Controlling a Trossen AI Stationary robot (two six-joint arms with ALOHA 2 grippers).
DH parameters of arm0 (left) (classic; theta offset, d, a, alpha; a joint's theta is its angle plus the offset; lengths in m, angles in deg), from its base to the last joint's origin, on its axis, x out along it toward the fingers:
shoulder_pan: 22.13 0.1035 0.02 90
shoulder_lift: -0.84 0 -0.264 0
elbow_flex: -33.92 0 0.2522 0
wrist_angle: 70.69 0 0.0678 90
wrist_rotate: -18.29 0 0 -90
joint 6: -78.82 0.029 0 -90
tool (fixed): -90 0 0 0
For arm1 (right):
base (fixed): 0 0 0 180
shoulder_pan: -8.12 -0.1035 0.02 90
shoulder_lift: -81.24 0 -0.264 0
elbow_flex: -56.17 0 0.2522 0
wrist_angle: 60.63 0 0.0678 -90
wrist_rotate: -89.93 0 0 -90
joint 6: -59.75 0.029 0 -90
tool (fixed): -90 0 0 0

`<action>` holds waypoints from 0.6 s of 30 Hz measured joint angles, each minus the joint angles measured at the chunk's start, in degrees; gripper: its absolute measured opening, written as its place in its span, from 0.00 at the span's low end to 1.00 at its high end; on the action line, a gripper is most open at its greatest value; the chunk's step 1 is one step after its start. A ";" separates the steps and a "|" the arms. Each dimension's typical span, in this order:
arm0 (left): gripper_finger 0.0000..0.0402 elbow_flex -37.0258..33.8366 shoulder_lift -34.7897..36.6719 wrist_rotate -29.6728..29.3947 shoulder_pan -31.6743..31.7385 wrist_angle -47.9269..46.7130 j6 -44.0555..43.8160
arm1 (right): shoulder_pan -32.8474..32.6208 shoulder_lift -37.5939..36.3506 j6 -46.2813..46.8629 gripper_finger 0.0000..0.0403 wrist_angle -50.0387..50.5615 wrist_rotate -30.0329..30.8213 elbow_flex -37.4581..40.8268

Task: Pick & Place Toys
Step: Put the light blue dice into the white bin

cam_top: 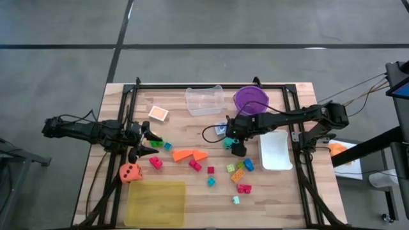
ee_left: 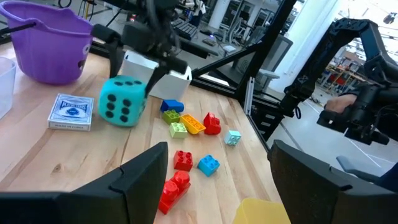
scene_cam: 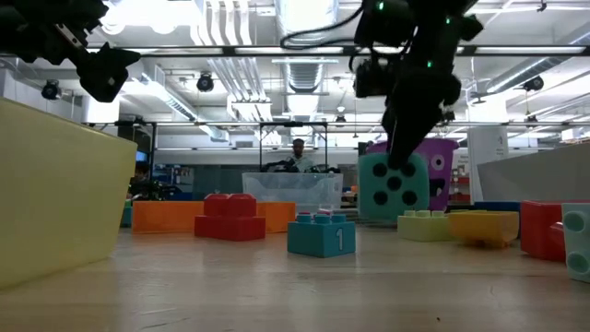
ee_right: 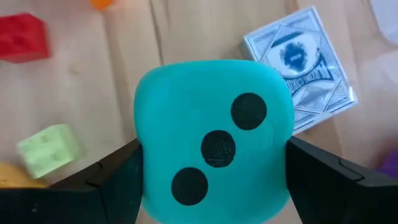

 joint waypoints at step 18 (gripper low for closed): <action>0.68 0.00 0.00 0.02 -0.02 0.03 -1.07 | -1.86 -5.53 1.76 0.76 7.39 0.92 -5.52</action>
